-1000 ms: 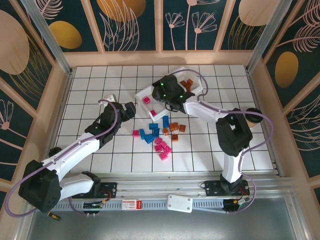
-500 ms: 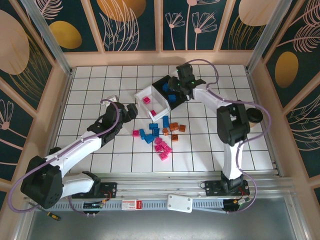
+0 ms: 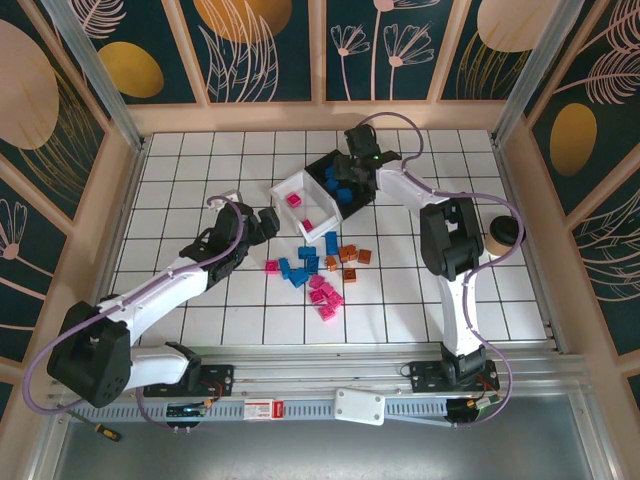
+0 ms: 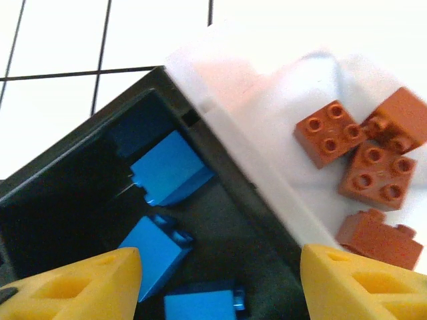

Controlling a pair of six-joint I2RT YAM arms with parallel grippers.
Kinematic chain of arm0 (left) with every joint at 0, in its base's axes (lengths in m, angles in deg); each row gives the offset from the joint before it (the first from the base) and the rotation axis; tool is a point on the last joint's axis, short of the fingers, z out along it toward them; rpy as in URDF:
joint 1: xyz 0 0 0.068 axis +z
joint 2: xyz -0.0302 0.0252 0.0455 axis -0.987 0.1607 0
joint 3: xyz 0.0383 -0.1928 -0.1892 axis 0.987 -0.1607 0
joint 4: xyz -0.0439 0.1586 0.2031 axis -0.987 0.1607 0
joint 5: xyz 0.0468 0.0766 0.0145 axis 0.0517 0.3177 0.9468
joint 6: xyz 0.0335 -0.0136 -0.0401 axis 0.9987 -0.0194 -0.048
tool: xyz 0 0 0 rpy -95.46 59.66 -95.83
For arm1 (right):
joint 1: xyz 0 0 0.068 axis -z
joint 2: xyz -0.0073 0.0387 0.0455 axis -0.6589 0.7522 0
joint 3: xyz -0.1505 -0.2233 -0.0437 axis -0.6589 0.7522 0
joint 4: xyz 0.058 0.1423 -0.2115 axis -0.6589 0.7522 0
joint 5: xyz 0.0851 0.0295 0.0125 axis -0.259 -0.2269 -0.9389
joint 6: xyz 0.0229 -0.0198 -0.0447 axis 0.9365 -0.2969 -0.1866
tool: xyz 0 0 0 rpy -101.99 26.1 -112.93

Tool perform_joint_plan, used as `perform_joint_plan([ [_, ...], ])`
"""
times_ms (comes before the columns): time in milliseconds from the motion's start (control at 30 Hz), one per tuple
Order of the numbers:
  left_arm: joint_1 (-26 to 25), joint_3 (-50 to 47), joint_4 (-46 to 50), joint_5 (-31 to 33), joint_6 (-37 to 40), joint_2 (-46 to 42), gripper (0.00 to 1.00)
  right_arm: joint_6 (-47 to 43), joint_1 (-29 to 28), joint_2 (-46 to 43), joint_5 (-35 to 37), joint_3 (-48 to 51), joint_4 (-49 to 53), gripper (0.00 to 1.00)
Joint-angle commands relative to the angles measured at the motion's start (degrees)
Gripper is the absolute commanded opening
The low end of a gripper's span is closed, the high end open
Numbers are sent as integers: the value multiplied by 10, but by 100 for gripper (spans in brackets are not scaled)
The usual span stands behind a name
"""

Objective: Sort the legos into containers by color
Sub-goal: Place the lego in the container, then move the container to the center of the table.

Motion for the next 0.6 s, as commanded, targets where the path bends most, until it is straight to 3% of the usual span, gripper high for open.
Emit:
perform_joint_plan([
  [0, -2, 17, -10, -11, -4, 9, 99, -24, 14, -9, 43, -20, 32, 65],
  [133, -1, 18, -10, -15, -4, 10, 99, -36, 34, 30, 27, -60, 59, 63],
  [367, -1, 14, -8, -12, -4, 6, 99, -32, 37, 64, -2, -99, 90, 49],
  [567, -1, 12, -7, -12, -2, 1, 99, -28, 30, 57, -13, -72, 80, 51],
])
